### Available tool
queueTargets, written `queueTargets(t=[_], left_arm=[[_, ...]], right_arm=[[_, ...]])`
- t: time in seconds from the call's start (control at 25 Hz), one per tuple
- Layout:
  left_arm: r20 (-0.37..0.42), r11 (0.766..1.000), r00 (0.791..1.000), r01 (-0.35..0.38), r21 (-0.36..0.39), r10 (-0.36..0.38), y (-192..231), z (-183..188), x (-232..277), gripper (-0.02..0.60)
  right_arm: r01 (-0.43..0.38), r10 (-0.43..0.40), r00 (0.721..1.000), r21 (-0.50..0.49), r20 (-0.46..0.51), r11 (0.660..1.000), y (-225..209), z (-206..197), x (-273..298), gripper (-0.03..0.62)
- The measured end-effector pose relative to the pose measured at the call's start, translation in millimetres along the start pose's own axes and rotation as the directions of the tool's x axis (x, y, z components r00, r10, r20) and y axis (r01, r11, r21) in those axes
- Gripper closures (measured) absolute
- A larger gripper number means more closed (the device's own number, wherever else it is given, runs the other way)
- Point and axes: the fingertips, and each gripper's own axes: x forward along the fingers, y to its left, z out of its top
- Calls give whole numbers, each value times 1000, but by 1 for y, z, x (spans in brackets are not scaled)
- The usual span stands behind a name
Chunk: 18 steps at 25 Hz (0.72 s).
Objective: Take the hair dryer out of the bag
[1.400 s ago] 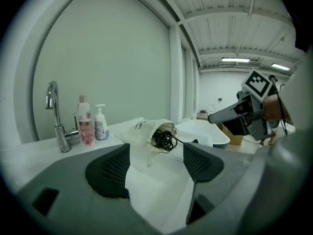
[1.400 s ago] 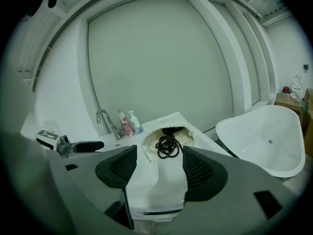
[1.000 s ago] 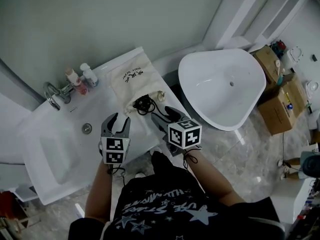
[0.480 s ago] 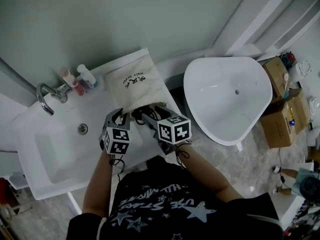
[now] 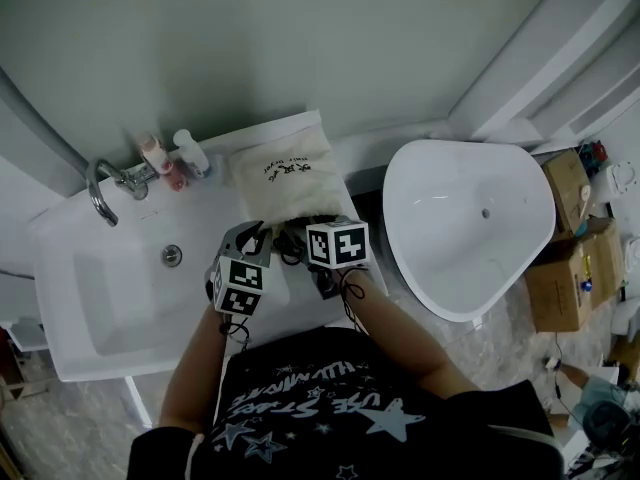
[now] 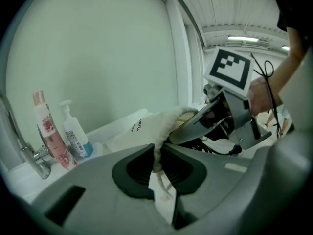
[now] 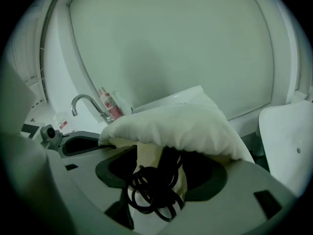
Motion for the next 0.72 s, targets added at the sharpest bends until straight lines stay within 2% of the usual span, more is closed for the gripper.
queueTargets(t=[0.32,0.72], left_arm=[[5,999,1000,2,-41,-2,0,3,1,532],[1,998,1000,-1,-58,1,5,1,0,532]], right_arm=[[43,-49,994,-61,-99,997,-12,2,40,290],[123,-139,971,-93,-194,988,-25,-9,63,352]])
